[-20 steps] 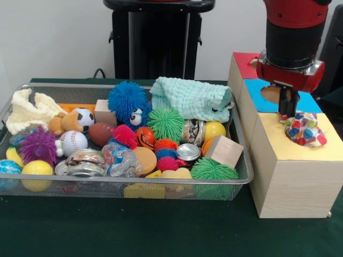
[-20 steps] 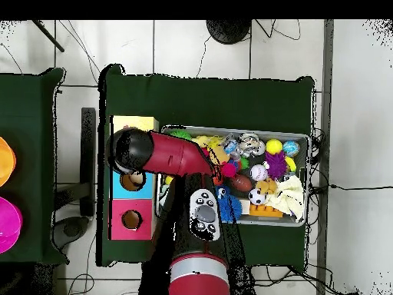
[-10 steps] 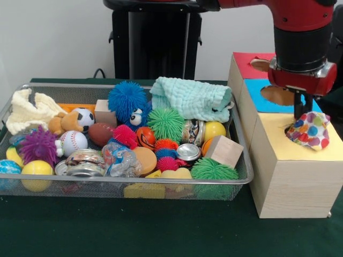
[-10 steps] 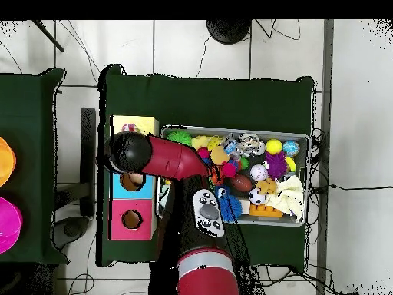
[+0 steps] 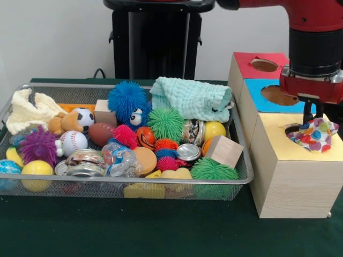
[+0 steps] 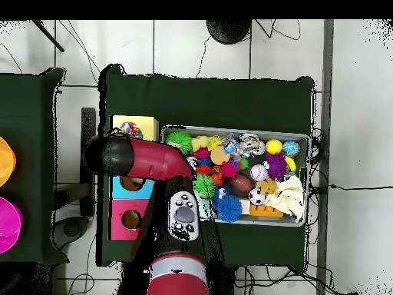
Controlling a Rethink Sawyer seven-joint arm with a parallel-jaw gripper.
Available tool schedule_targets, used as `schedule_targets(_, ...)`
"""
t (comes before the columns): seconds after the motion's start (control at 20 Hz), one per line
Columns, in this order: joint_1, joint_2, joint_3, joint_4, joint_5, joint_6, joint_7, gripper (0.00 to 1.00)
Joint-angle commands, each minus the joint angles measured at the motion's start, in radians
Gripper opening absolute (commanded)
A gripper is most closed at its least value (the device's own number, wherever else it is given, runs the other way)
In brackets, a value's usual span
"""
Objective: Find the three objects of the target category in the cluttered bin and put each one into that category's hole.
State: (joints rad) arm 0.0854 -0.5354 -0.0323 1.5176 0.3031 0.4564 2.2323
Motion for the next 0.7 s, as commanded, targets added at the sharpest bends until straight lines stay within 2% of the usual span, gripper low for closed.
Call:
schedule_targets(0.05, 0.168, 0.183, -0.35, -0.241, -0.114, 0.234, 0.26, 0.0)
schedule_targets(0.35, 0.183, 0.219, -0.417, -0.317, -0.18, 0.349, 0.164, 0.0)
schedule_targets(0.7, 0.162, 0.239, -0.426, -0.345, -0.21, 0.341, 0.129, 0.0)
